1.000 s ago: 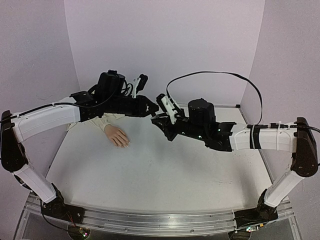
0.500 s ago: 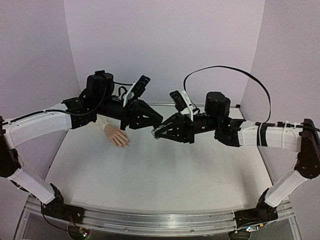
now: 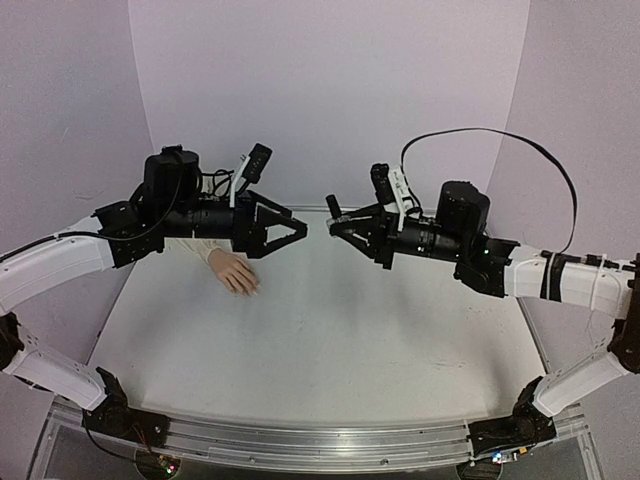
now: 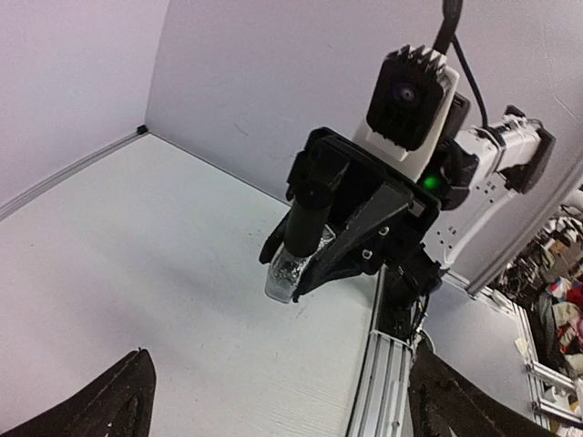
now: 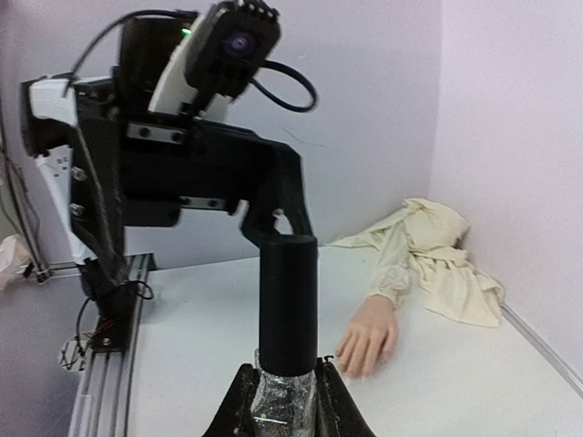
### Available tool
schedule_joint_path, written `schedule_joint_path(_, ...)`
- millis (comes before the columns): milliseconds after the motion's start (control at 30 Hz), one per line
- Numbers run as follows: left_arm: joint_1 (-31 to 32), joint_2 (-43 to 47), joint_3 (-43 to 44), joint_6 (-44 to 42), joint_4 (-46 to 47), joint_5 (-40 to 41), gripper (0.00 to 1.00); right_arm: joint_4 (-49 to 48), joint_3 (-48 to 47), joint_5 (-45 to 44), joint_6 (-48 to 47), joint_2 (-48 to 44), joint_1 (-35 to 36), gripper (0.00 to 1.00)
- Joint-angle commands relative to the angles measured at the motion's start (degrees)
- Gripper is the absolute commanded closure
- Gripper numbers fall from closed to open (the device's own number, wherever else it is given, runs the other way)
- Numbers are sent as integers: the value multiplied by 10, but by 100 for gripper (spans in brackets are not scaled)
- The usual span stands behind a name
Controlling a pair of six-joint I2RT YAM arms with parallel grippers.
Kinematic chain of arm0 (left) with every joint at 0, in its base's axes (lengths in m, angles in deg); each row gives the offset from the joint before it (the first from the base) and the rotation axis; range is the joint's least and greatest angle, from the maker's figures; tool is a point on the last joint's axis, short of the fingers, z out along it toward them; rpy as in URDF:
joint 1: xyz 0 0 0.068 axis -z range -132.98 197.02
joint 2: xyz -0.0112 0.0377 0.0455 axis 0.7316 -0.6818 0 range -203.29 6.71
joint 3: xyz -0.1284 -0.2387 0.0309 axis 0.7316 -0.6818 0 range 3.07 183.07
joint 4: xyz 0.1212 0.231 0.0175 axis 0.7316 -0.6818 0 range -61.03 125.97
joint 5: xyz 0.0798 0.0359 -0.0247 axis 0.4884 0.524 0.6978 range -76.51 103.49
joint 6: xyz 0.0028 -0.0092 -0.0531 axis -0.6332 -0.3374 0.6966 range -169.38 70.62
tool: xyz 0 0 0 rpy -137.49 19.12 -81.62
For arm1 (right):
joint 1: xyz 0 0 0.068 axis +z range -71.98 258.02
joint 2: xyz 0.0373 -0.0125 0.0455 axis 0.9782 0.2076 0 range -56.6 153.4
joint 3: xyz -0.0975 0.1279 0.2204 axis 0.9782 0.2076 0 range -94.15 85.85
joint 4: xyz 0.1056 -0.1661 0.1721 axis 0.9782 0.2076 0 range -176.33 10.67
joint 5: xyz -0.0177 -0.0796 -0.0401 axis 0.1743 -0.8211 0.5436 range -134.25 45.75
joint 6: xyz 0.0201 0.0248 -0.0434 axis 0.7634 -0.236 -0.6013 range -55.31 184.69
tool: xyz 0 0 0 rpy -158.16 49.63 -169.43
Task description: Paint the nails
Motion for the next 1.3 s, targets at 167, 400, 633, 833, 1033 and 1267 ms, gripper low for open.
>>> schedule_joint_path(167, 0, -52, 59, 231, 9, 128, 12, 2, -25, -326, -49, 20, 42, 100)
schedule_joint_path(400, 3, -101, 107, 216, 16, 131, 26, 35, -74, -416, -92, 70, 101, 100)
schedule_joint_path(633, 5, -115, 101, 235, 16, 157, 48, 33, -92, -436, -110, 99, 128, 100)
schedule_joint_path(833, 5, -116, 99, 229, 16, 164, 71, 34, -105, -441, -118, 112, 136, 100)
schedule_joint_path(1033, 9, -127, 100, 214, 17, 131, 93, 31, -115, -431, -100, 118, 136, 100)
schedule_joint_path(1267, 9, -167, 129, 66, 18, -151, 100, 29, -107, -129, -52, 80, 84, 100)
